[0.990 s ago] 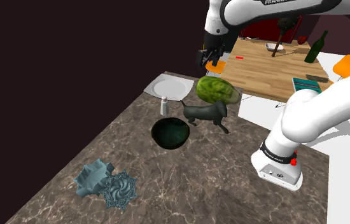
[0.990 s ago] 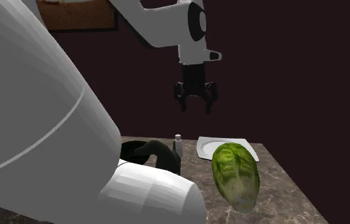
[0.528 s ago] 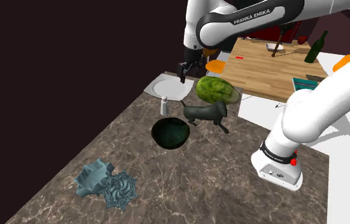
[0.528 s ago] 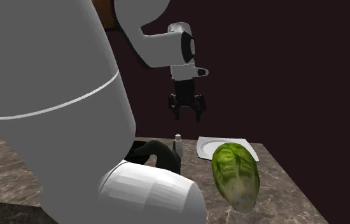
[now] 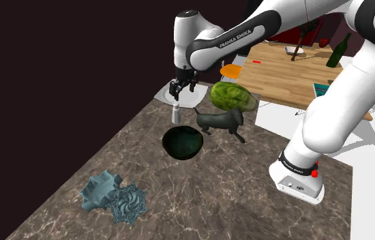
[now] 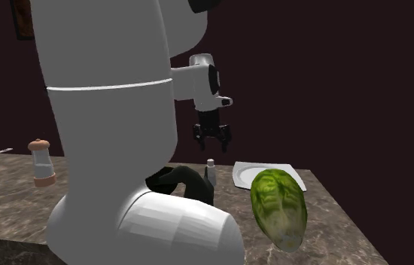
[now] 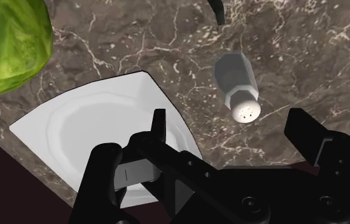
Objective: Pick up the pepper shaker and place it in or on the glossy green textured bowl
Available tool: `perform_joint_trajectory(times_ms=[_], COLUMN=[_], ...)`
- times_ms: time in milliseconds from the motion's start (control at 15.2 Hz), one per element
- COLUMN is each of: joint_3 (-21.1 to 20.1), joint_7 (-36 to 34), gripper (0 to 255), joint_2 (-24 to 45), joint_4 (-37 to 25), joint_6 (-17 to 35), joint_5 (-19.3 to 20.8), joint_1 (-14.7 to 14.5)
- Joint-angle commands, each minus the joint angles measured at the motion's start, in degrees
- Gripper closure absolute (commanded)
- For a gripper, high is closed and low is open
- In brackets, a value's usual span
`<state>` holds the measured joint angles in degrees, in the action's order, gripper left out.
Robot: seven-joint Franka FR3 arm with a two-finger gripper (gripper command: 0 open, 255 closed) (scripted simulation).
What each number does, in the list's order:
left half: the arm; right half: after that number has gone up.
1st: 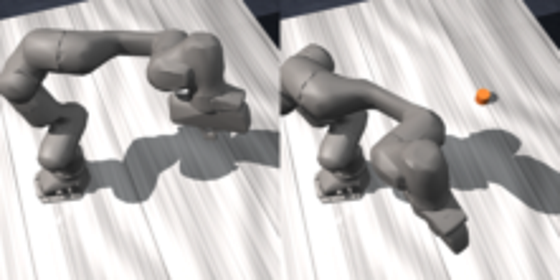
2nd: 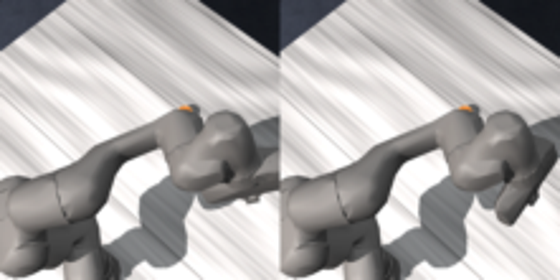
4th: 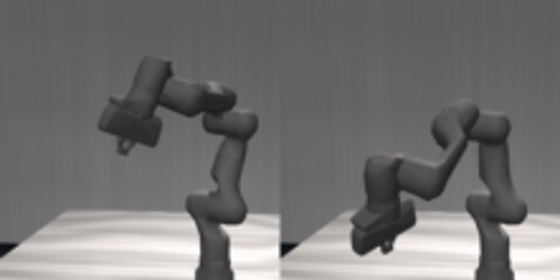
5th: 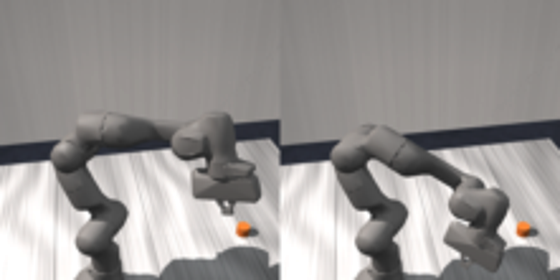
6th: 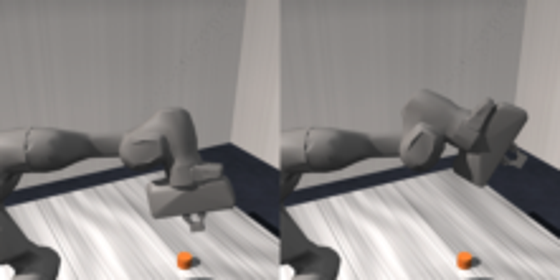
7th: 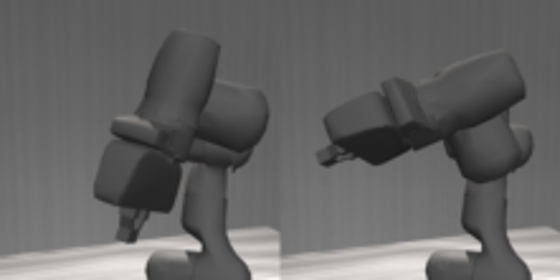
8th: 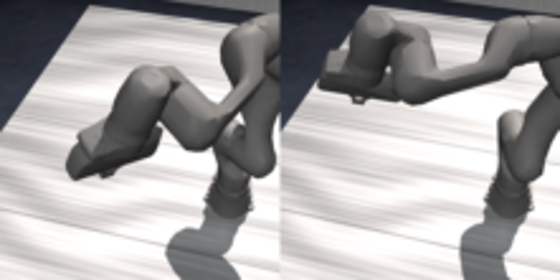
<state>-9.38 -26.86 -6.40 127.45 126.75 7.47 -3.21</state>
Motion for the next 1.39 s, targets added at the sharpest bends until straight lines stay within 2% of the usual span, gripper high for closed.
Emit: perform_joint_trajectory(times_ms=[0, 132, 660, 1122, 1188, 1320], joint_3=[-1.0, -1.5, -1.0, -1.0, -1.0, -1.0], joint_7=[-2.3, -4.2, -5.3, -5.3, -5.3, -5.3], gripper=[0, 0, 0, 0, 255, 255], joint_2=[4.8, 8.7, 12.3, 12.3, 12.3, 12.3], joint_4=[-2.9, -5.5, -3.8, -3.8, -3.8, -3.8], joint_6=[1.8, 2.8, 8.0, 8.0, 8.0, 8.0], joint_5=[1.7, 3.3, 5.1, 5.1, 5.1, 5.1], joint_1=[-0.4, -0.9, -0.7, -0.7, -0.7, -0.7])
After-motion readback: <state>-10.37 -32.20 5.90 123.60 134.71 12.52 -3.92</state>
